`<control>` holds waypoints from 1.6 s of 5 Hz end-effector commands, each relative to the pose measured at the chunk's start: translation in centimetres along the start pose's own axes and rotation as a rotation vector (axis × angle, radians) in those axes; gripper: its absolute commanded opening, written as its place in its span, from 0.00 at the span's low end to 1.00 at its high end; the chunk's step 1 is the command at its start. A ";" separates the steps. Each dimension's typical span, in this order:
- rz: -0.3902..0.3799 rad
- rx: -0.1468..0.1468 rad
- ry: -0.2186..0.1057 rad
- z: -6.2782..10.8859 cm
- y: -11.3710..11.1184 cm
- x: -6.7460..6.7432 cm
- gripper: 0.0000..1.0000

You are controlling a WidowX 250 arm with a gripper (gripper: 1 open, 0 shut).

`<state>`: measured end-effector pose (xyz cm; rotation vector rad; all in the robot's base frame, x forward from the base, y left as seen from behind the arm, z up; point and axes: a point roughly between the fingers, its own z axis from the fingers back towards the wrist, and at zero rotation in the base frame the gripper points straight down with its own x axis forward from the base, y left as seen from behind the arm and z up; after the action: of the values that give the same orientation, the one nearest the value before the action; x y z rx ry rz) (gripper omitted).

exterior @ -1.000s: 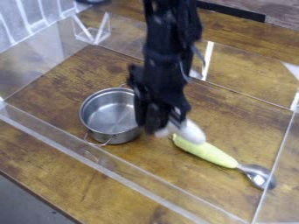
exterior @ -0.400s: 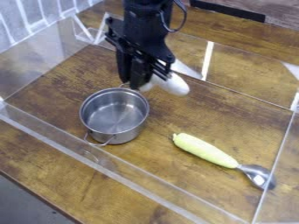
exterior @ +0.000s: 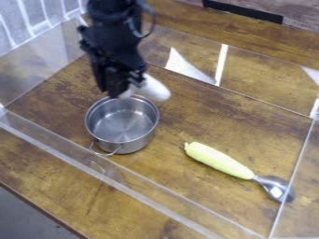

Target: Put the mushroom in the silver pot

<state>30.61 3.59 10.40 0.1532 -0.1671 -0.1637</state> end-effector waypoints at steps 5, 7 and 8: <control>-0.028 -0.071 -0.110 -3.9 1.3 -0.7 1.00; -0.063 -0.089 -0.135 -1.7 3.8 1.0 0.00; -0.120 -0.128 -0.140 -2.0 3.0 1.3 0.00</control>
<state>31.92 6.22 7.62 0.0025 -0.2399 -0.3027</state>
